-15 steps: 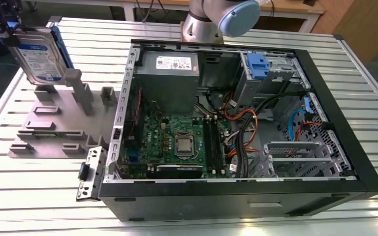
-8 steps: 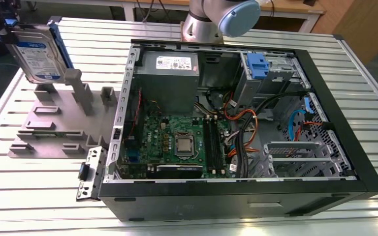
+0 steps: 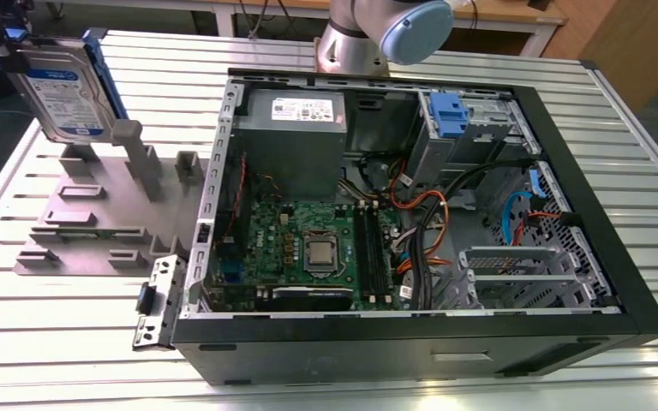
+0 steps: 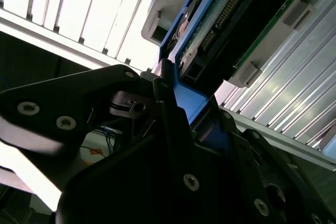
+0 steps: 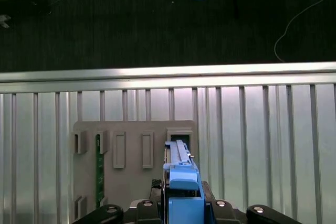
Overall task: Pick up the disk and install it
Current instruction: 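Pick up the disk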
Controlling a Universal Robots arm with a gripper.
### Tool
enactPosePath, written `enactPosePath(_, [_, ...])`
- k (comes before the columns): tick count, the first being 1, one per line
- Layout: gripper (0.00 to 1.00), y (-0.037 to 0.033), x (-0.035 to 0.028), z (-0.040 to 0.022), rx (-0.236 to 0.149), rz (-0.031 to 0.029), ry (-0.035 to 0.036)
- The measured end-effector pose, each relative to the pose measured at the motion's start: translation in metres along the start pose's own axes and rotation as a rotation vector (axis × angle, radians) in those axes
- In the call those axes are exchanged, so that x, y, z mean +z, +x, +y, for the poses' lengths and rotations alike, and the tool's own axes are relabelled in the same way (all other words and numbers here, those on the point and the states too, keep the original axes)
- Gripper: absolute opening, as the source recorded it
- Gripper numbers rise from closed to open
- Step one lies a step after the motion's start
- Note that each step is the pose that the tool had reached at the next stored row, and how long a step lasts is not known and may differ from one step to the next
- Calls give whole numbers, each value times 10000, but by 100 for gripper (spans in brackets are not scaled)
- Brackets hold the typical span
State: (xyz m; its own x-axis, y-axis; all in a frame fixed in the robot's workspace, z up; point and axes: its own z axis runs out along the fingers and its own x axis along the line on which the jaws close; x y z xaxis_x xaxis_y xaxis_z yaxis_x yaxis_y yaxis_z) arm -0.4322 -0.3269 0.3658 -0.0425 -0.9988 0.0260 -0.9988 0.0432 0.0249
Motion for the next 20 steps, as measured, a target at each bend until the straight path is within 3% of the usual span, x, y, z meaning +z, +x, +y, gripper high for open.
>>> enactPosePath(10, [36, 0, -23, 0, 1, 0, -1])
enactPosePath(20, [36, 3, -130, 2, 1, 1, 0])
